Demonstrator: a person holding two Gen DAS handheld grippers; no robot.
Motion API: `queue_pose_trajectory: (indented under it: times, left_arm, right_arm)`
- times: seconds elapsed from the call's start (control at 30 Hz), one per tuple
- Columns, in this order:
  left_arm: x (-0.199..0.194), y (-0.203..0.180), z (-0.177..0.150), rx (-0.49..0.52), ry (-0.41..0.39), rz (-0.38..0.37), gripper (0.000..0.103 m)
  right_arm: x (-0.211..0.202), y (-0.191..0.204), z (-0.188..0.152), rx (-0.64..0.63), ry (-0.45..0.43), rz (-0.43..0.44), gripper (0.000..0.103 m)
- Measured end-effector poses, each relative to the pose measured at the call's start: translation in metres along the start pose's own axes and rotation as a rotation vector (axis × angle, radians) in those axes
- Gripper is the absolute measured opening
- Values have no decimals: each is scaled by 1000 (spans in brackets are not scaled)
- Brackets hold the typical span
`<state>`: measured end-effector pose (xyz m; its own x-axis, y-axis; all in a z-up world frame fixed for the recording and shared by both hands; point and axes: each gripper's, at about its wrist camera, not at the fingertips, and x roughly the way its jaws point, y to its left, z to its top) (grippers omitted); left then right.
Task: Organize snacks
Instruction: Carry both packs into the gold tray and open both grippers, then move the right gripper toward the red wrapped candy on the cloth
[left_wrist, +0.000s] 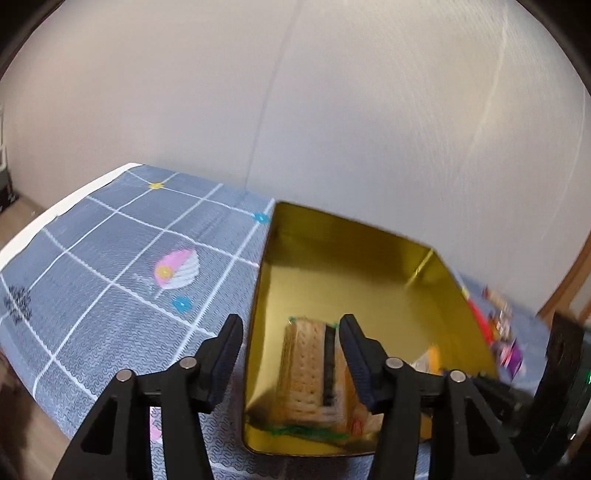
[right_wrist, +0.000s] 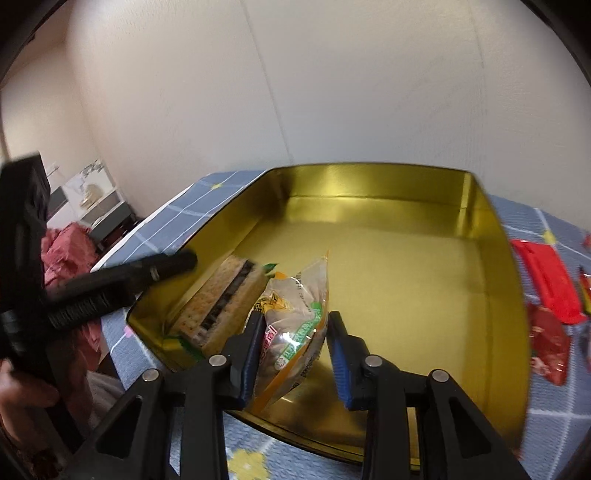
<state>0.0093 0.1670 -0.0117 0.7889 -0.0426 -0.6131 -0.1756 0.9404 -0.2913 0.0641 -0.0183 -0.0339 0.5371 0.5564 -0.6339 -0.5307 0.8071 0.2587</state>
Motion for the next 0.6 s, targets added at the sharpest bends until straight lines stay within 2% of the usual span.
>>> queue_pose_trajectory:
  times: [0.07, 0.13, 0.27, 0.6]
  left_arm:
    - [-2, 5, 3, -40, -8, -12, 59]
    - [3, 6, 6, -60, 0, -12, 60]
    - [8, 0, 7, -64, 14, -27, 60]
    - [9, -57, -5, 120, 14, -138, 61]
  right_arm:
    - [-2, 4, 0, -15, -17, 3, 39]
    - [-11, 3, 3, -7, -49, 3, 49]
    - [-37, -7, 7, 32, -129, -11, 58]
    - [-98, -63, -1, 136, -189, -188, 64]
